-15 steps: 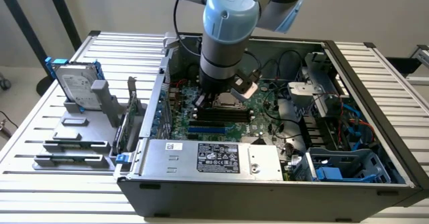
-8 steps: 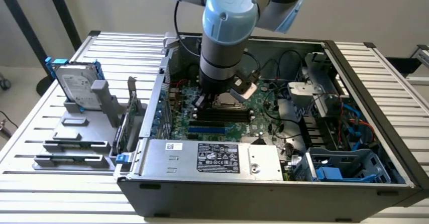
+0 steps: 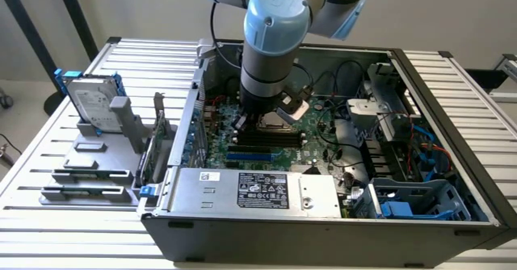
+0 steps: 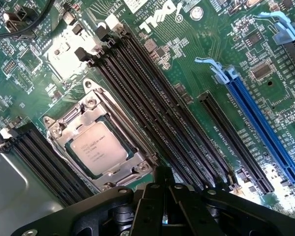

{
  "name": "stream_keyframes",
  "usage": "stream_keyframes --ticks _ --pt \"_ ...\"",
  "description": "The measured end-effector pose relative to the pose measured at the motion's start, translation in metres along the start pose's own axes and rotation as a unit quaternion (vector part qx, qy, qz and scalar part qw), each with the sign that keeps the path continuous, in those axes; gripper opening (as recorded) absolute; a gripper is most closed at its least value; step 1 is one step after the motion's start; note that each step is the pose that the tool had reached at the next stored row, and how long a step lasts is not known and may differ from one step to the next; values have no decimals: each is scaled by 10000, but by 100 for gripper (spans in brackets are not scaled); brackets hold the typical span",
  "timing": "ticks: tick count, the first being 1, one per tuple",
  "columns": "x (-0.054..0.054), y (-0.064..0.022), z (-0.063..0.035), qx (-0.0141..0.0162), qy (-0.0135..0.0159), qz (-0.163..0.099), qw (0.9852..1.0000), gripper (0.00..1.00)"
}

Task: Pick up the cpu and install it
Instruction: 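Install the first cpu locking lever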

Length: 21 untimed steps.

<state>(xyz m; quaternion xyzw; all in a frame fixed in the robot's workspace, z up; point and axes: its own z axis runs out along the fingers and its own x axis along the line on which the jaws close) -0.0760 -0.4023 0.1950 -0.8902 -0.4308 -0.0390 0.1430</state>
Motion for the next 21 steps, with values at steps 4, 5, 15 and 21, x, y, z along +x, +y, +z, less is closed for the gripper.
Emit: stream_keyframes --ticks 4,5,15,21 --pt "1 -2 -7 -18 -25 2 10000 11" --pt "4 -5 -15 -21 -26 2 10000 11" --pt "172 -157 -254 -30 -62 -2 10000 11" --pt "246 -218 -253 -36 -150 -95 9998 11"
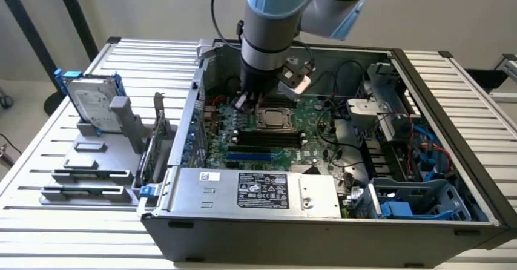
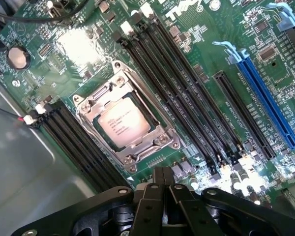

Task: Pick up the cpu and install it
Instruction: 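Install the first cpu locking lever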

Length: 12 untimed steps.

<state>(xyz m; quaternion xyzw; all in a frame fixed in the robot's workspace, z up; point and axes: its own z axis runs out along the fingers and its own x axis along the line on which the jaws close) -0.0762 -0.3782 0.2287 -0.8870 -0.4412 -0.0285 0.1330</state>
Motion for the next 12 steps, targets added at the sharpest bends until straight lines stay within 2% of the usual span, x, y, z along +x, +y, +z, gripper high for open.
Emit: stream_keyframes --ticks 5,12 --pt "45 -39 11 0 -83 -146 9999 11" --pt "114 -92 29 -3 -182 -331 9993 11"
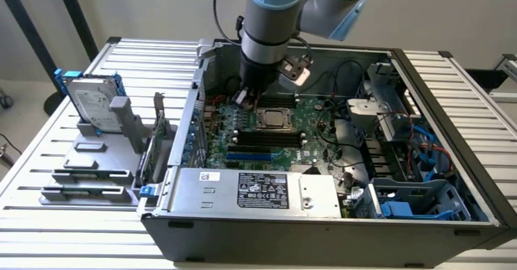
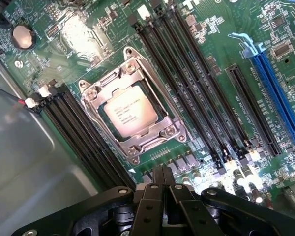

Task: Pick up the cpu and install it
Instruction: 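Install the first cpu locking lever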

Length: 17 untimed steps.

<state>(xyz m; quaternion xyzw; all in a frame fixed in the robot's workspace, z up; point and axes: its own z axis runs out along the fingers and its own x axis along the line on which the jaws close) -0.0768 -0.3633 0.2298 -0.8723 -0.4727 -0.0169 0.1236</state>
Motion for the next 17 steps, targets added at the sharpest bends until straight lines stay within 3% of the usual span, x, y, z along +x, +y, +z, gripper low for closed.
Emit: stream_keyframes --ticks 10,17 --pt "63 -52 21 -21 -208 -395 9990 11" --pt "107 -85 34 -16 -343 -724 9968 11"
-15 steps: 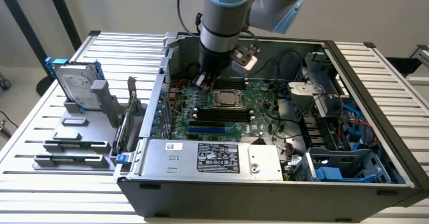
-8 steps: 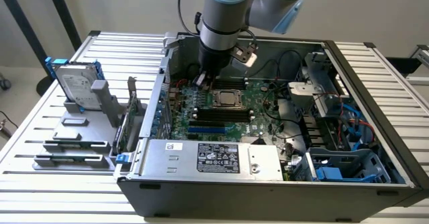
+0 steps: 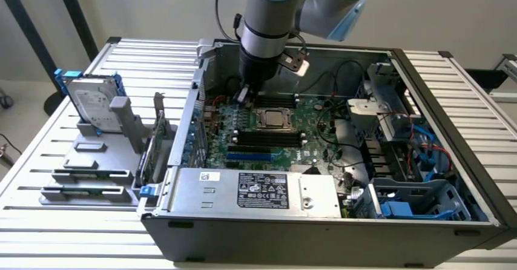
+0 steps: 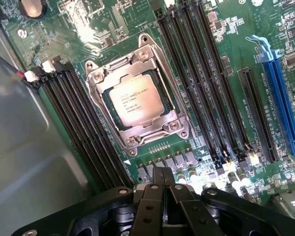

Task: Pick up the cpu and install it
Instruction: 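Install the first cpu locking lever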

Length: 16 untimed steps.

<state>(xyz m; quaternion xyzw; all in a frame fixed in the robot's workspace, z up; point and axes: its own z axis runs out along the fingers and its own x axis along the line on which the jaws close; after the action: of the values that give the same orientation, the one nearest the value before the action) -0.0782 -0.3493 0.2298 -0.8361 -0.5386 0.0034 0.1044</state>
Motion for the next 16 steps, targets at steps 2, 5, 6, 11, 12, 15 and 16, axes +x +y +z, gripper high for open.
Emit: stream_keyframes --ticks 2,5,6,11,12,15,16 --pt "13 -7 2 6 -34 -109 9999 11" --pt "33 -16 7 19 -75 -275 9996 11" --pt "40 -18 8 23 -89 -333 9994 11" --pt "58 -27 9 47 -146 -619 9980 11" --pt "58 -27 10 49 -155 -659 9977 11" --pt "58 -27 9 50 -159 -668 9976 11" --pt "58 -27 9 50 -160 -673 9976 11"
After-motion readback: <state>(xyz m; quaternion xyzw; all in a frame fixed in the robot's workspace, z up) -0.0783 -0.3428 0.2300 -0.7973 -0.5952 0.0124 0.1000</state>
